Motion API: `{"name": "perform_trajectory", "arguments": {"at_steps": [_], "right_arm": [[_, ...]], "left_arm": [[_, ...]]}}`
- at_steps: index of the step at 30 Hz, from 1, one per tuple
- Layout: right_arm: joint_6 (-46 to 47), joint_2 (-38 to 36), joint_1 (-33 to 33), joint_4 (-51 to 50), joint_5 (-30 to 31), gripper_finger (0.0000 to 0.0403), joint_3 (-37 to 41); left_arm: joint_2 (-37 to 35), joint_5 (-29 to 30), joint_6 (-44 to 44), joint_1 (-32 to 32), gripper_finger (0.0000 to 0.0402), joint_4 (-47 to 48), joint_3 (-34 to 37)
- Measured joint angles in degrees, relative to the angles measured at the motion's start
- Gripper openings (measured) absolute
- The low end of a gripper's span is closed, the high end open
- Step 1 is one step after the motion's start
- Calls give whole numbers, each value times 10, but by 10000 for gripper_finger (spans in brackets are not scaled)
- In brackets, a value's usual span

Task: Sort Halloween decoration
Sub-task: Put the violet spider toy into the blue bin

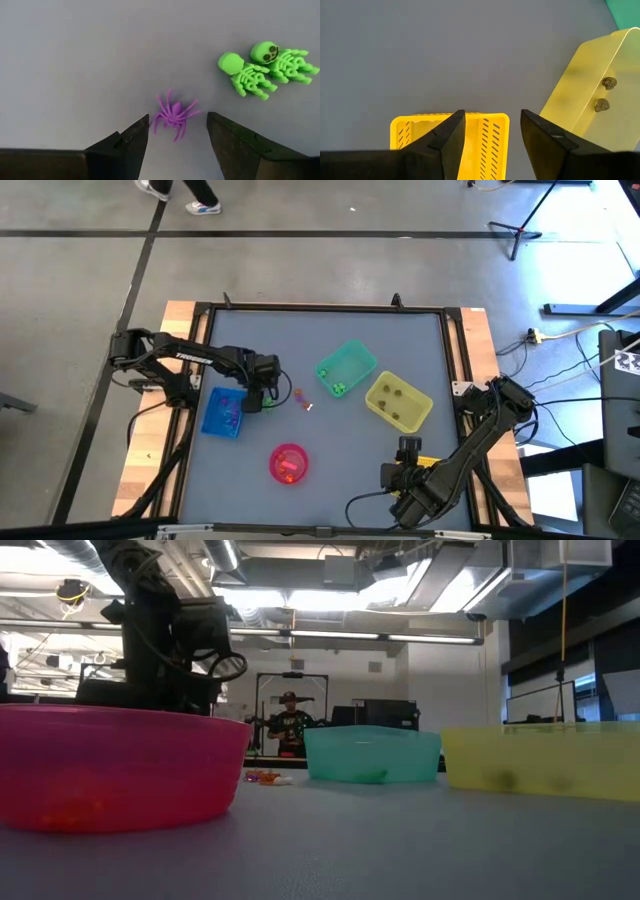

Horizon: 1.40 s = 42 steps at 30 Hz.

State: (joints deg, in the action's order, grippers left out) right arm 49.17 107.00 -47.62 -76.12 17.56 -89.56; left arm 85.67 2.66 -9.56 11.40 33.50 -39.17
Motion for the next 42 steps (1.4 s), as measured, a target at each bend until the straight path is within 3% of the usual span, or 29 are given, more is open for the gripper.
{"name": "perform_trajectory", "arguments": {"at_steps": [8, 17, 42], "right_arm": [[0, 0, 0, 0, 0, 189, 0], [0, 0, 0, 0, 0, 189, 0], [0, 0, 0, 0, 0, 189, 0]], "left_arm": [[1, -11, 2, 4, 192, -6, 1], [2, -44, 14, 34, 149, -7, 2], [3, -53, 16, 39, 102, -8, 2]]}}
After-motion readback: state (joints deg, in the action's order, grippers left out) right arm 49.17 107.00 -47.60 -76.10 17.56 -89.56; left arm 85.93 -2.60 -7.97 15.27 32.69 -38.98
